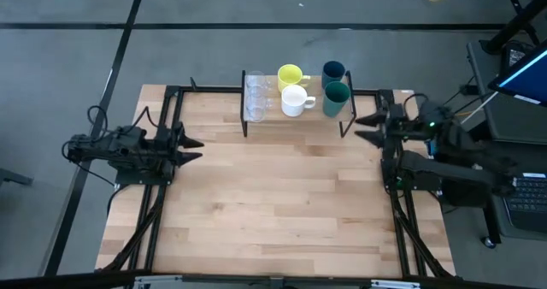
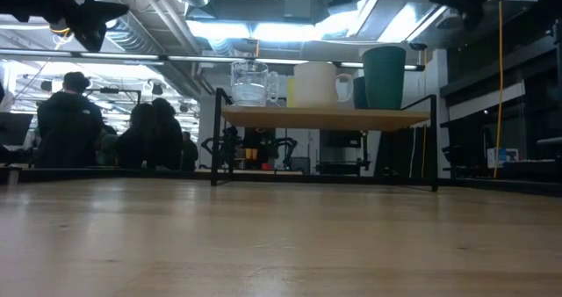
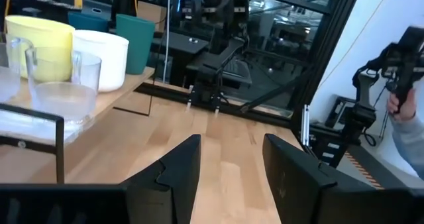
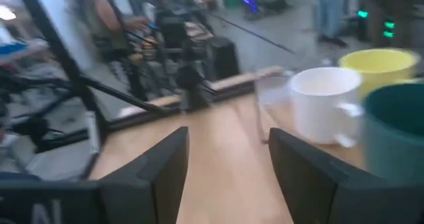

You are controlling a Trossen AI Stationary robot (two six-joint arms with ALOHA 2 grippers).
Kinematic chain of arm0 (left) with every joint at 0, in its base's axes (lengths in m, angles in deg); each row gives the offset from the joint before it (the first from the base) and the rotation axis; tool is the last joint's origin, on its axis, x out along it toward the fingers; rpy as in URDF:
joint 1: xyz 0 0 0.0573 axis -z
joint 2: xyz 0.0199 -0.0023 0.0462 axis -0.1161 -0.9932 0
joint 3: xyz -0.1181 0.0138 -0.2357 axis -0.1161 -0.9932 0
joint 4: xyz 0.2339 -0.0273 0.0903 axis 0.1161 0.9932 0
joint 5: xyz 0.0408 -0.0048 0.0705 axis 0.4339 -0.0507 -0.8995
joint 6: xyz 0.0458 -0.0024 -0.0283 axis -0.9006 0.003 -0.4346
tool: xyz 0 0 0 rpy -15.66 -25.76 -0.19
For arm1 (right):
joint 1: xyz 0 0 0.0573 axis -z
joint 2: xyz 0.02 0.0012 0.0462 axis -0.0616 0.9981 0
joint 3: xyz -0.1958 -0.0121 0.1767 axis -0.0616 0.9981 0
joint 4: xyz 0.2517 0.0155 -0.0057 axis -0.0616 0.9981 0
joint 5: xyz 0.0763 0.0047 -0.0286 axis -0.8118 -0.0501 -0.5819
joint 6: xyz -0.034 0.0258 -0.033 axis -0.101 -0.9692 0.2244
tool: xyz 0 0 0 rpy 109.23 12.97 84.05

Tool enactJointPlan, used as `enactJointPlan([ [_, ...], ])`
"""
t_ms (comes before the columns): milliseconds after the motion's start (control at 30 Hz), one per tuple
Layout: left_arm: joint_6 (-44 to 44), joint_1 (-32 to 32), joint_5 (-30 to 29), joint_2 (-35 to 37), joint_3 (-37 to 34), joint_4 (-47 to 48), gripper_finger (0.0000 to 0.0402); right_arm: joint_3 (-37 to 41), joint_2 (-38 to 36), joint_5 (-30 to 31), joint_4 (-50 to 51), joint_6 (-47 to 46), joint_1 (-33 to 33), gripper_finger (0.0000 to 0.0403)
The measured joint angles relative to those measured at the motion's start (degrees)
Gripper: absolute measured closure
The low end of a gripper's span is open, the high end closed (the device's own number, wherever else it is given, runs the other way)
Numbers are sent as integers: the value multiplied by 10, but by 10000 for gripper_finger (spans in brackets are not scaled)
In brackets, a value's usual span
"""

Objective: Stack small to large cups/mugs on shelf
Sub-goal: Return to Home Position

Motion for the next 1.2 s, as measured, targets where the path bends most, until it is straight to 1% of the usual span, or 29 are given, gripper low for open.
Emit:
enactJointPlan([
  [67, 0, 0, 0, 4, -7, -1, 243, 62, -18, -25, -70, -11, 0, 193],
  [167, 0, 0, 1, 4, -8, -5, 243, 138, -36, -28, -139, -21, 0, 193],
  [333, 0, 0, 1, 4, -8, -5, 243, 235, -67, 1, -214, -30, 0, 193],
  [467, 0, 0, 0, 4, -18, -9, 243, 291, -103, 36, -233, -40, 0, 193],
  [633, 12, 0, -1, 4, -35, -21, 243, 320, -163, 44, -217, -57, 0, 193],
  [733, 16, 0, -1, 4, -40, -26, 243, 320, -200, 45, -175, -54, 0, 193],
  [867, 15, 0, -1, 4, -45, -34, 243, 320, -243, 66, -122, -47, 0, 193],
  [1000, 13, 0, -1, 4, -45, -36, 243, 320, -247, 74, -103, -41, 0, 193],
  [1167, 9, 0, -12, 4, -45, -38, 243, 350, -248, 123, -121, -29, 0, 193],
  [1200, 5, 0, -18, 4, -46, -39, 243, 357, -248, 125, -133, -27, 0, 193],
])
